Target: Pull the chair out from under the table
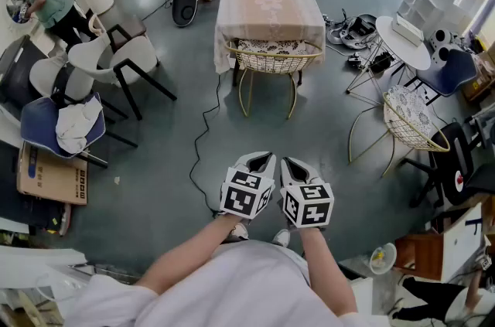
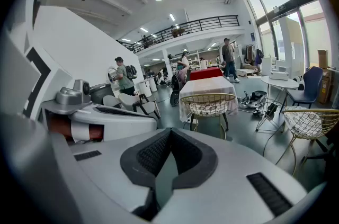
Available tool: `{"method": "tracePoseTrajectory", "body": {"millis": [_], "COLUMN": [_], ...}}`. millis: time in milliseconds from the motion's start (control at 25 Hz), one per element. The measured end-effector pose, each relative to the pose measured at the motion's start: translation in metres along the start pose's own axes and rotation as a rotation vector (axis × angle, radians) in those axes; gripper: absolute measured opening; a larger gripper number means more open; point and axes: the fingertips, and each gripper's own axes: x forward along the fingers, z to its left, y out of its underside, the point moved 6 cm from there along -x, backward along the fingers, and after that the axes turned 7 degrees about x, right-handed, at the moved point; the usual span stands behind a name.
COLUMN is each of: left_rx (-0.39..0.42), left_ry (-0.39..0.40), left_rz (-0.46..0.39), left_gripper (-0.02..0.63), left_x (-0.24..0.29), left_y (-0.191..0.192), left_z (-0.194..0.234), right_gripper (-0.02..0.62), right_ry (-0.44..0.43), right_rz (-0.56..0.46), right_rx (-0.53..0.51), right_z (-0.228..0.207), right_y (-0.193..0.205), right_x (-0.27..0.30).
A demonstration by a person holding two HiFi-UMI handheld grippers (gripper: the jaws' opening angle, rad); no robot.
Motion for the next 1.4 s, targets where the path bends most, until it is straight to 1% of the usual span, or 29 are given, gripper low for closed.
{"method": "tracePoseTrajectory", "body": {"millis": [240,520,760,960,1160,1400], "left_rx": [0.007,0.026,0.025,0.034,0.027,0.025], "left_ry": [0.02,0.049,0.055,0.062,0.043,0.029], "left_rz": [0.001,0.0,0.002,-0.007,0.0,0.01], "left_gripper": [0.005,0.005,0.005,0.005,0.005,0.005], "left_x": [-0.004,-0.012,-0.014,-0.002,0.013,0.056], "left_y": [0.005,0.008,0.008,0.0,-0.01,-0.033], "left_z": [0.012,0.032,0.048,0.049,0.056,0.06], "right_gripper": [0.003,0.003,0.003,0.003,0.003,0.003], "right_ry": [0.013,0.05,0.063,0.07,0.059,0.032], "right_rz": [0.001,-0.002,-0.003,-0.004,-0.002,0.005], "right_rx": [0.003,0.029,0.035,0.045,0.036,0.042], "right_z": [0.011,0.026,0.036,0.023,0.013,-0.027], "right_y": [0.001,0.002,0.001,-0.004,-0.013,-0.031], "right_x": [0.008,0.022,0.031,0.037,0.049,0.071]}}
